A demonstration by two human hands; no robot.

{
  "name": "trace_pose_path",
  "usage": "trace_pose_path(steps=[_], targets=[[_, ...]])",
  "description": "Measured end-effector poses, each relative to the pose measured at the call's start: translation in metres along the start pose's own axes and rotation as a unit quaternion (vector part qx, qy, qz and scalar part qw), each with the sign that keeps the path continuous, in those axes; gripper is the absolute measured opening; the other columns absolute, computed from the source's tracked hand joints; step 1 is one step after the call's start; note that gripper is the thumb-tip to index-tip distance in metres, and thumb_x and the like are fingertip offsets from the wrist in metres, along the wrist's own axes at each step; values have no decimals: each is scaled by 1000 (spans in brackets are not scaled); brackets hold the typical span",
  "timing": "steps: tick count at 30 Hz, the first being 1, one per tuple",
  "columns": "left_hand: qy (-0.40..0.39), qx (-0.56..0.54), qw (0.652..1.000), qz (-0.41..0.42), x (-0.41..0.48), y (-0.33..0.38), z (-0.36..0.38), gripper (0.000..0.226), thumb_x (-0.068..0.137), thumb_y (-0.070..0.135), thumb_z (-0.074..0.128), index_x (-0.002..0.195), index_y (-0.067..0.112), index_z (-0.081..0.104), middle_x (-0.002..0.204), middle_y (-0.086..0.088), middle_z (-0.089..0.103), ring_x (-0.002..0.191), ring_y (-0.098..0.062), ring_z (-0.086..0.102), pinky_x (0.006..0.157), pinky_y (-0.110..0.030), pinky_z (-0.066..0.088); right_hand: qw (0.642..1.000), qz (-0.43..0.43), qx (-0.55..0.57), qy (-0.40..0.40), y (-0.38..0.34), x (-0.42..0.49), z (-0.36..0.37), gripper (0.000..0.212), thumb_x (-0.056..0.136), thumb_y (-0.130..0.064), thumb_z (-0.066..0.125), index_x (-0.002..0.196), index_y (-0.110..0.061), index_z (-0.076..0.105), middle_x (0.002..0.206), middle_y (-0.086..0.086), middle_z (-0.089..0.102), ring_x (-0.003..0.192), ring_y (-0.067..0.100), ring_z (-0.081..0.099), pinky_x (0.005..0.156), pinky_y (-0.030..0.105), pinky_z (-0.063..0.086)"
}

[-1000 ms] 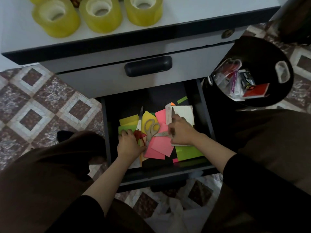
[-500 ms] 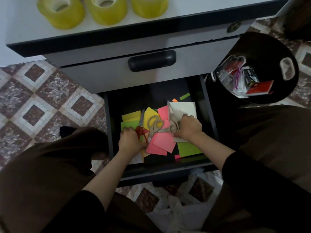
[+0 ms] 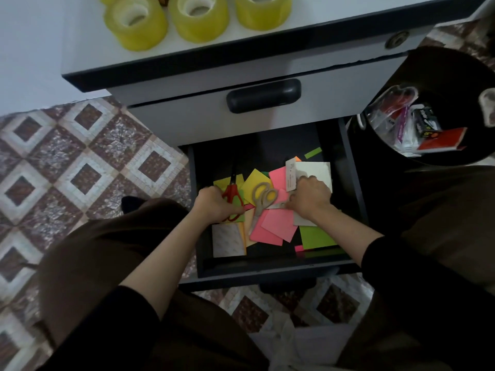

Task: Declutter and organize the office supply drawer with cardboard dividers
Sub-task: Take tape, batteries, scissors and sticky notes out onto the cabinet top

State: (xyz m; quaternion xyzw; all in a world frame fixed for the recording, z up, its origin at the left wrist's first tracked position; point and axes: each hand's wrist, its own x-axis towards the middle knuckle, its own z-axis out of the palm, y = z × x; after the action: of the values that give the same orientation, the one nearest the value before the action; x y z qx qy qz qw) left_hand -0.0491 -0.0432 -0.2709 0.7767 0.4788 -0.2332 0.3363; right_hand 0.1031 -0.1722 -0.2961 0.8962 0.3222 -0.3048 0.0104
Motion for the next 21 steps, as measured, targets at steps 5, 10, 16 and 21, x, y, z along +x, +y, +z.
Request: trace_pose_path(steps=[5,10,16,21], targets=[[-1,-31,999,27,-7,7,-26,34,70,38,78,83,14,57,96,-5,61,88,-15,56,68,-23,48,999,7,-1,-45,2,-5,-14,54,77,-45,70,113,-6,55,117,10,56,109,25,55,79,30,46],[12,-22,998,56,-24,11,-56,33,72,34,75,94,12,63,87,-1,62,78,-11,56,57,-17,40,998,-1,32,-56,8,-19,-33,59,76,-42,71,116,-5,51,118,13,54,109,25,54,77,28,43],[24,17,993,112,-65,10,-59,58,70,34,76,119,11,56,104,1,58,94,-12,55,81,-23,46,984,-110,138,-34,14,-54,-55,50,74,-32,75,112,-6,56,97,6,60,91,20,56,76,28,45],[93,-1,978,189,-115,22,-77,51,72,28,76,116,11,57,104,-2,59,95,-16,58,83,-26,49,944,-224,236,60,13,-89,-83,43,67,-27,82,104,-15,63,86,-1,64,79,15,62,69,27,50]])
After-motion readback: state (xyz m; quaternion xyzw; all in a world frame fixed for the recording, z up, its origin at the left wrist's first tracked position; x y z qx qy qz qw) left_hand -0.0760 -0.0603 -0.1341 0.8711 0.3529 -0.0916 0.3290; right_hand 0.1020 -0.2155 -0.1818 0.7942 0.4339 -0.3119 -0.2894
